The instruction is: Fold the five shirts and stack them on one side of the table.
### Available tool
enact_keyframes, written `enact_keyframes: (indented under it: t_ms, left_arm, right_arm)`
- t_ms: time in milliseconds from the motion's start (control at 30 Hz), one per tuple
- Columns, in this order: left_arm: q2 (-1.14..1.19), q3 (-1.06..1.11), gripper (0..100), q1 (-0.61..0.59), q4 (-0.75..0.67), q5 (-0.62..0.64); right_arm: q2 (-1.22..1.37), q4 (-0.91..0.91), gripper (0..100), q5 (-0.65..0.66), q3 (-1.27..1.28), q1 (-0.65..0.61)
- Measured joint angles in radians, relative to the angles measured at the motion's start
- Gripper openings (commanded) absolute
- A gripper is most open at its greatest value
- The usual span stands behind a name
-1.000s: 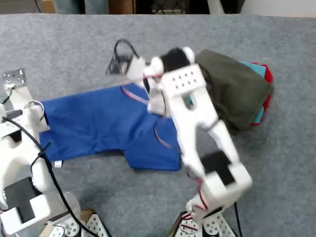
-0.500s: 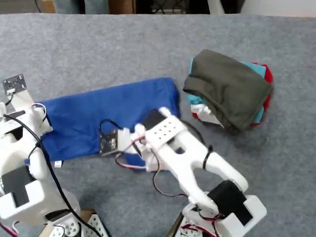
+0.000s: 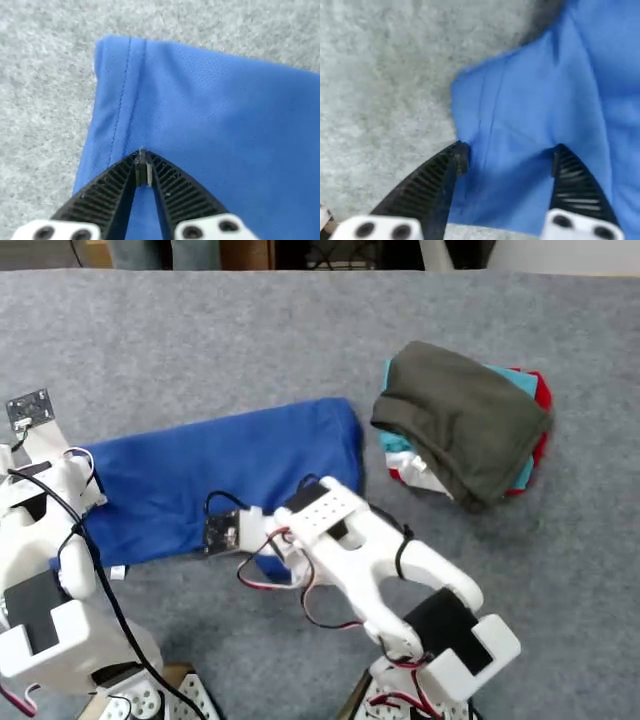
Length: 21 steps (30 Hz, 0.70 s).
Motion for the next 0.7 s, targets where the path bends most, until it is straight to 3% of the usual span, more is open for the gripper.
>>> enact_keyframes:
  t_ms: [67,300,700]
  left_arm:
    - [0.0,0.0,3,0.0,0.0,0.0]
    - [0.006,0.0,3,0.0,0.0,0.0]
    - [0.006,0.0,3,0.0,0.0,0.0]
  right_arm:
    - [0.0,-0.043,2.1,0.0,-0.011,0.031]
    - [0.031,-0.103,1.5,0.0,-0.072,0.101]
    - [0.265,0.488,1.5,0.029,-0.773,0.101]
